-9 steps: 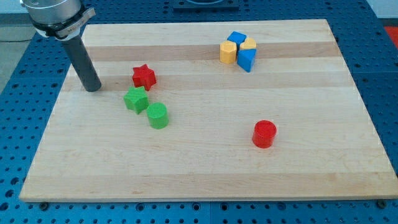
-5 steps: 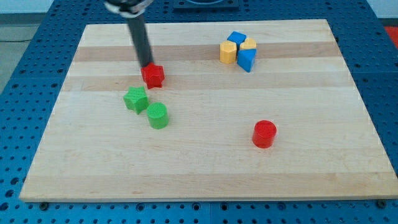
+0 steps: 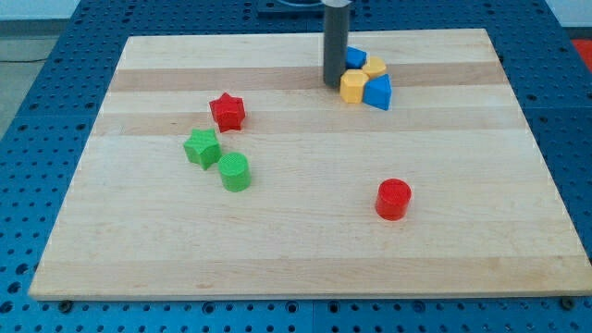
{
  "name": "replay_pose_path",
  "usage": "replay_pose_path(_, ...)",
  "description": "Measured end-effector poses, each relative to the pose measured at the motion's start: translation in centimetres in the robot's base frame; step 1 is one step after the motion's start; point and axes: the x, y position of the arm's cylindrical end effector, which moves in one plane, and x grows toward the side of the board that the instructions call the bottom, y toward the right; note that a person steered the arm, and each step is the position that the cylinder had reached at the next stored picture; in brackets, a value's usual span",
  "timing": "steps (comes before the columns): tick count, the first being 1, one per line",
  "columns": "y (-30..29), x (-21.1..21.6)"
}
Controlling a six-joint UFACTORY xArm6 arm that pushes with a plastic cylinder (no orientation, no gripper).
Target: Separate the yellow hexagon from group of blocks
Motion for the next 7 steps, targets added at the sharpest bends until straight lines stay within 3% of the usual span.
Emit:
replay_pose_path(2,5.8,-0.6)
replay_pose_path(3,5.5,2.4)
replay_pose_path(4,2.6,4.0)
replay_pose_path(5,-1.2,3.0)
replay_pose_path(7,-2.7,6.9)
